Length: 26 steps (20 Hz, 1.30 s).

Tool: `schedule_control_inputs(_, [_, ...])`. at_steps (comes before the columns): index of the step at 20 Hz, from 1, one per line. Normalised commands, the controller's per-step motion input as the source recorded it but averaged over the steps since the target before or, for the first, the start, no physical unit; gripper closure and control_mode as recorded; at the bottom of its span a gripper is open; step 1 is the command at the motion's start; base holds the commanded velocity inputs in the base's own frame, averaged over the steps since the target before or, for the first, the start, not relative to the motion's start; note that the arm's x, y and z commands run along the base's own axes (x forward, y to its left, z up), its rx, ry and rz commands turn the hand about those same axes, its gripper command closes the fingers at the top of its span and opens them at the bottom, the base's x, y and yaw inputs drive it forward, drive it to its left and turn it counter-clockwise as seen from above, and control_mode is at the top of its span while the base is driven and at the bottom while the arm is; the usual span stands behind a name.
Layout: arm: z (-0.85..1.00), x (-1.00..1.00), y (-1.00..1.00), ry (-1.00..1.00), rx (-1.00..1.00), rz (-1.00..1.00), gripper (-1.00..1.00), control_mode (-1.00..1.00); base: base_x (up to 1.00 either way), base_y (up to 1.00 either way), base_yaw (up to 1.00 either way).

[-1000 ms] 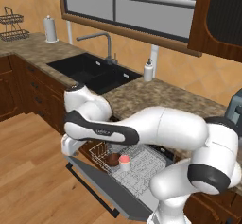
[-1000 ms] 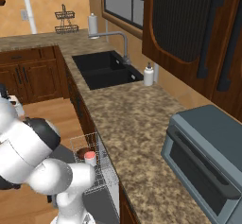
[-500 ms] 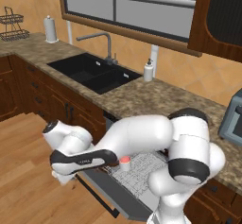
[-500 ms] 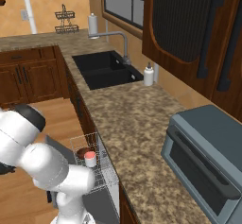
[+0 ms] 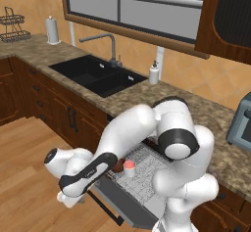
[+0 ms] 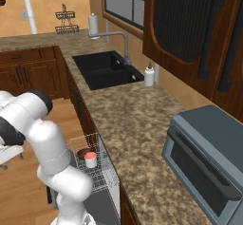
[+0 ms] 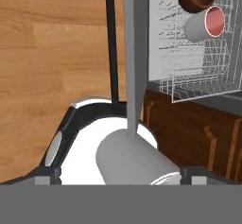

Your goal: Pick up the cup and bowl from the counter, place them in the dishwasher, and close the dishwasher door.

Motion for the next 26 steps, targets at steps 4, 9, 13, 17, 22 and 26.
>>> schedule_control_inputs(4, [-0.35, 0.28, 0.00, 0.00, -0.06, 0.00, -1.00, -1.00, 0.00, 0.00, 0.00])
schedule_control_inputs(9, [-0.49, 0.36, 0.03, 0.00, -0.12, 0.00, -1.00, -1.00, 0.00, 0.00, 0.00])
schedule_control_inputs(13, [-0.32, 0.26, 0.34, -0.03, -0.12, 0.00, -1.00, -1.00, 0.00, 0.00, 0.00])
schedule_control_inputs(17, [-0.54, 0.14, 0.21, -0.01, -0.11, 0.00, -1.00, -1.00, 0.00, 0.00, 0.00])
schedule_control_inputs(22, [-0.80, 0.29, 0.00, -0.01, -0.15, 0.00, -1.00, -1.00, 0.00, 0.00, 0.00])
schedule_control_inputs(26, [-0.85, 0.45, 0.19, -0.03, -0.19, 0.00, -1.00, -1.00, 0.00, 0.00, 0.00])
